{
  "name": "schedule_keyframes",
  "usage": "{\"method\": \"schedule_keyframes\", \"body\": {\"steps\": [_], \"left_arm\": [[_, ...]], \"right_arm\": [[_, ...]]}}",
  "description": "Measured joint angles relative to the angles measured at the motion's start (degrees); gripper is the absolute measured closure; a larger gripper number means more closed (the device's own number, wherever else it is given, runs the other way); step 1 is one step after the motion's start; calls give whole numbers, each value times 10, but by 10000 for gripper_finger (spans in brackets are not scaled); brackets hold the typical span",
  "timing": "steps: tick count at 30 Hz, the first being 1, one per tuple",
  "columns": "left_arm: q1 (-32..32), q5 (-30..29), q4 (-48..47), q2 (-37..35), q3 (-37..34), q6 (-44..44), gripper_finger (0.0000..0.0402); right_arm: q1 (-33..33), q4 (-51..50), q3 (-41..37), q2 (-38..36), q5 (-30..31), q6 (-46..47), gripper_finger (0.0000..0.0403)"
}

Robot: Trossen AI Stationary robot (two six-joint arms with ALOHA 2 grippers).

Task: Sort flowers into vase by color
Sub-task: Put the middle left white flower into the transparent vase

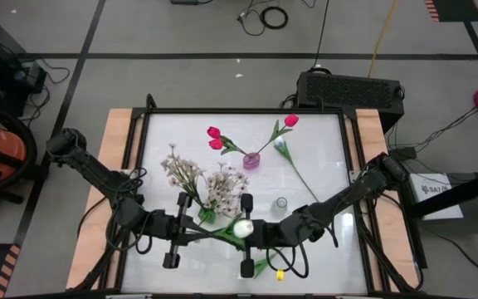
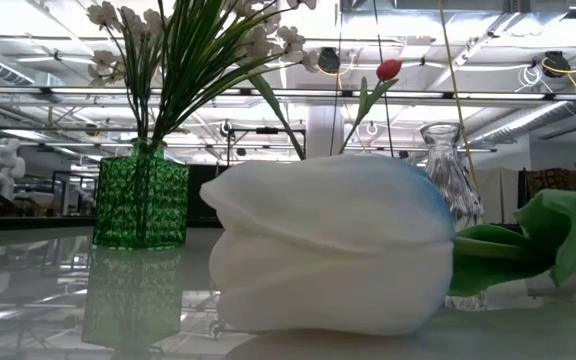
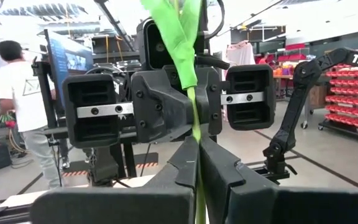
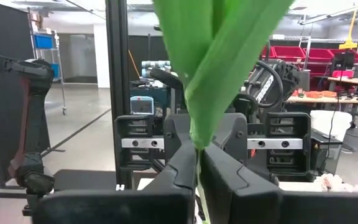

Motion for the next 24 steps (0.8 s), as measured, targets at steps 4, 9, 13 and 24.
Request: {"method": "schedule_keyframes", "body": {"steps": [4,9,13,24], "left_arm": [[0,0,-4,0,0,0,373],[-11,-10,-4,-9,0,0,296],[-33,-84,-33,-29,0,1,221],[-73,-226,-116,-69,0,0,160]], "right_arm": [[0,-7,0,-2,0,-5,399],[4,-61,0,-27,-2,-1,401],[16,-110,0,-75,16,0,401],[65,-236,0,-260,98,-8,402]]}}
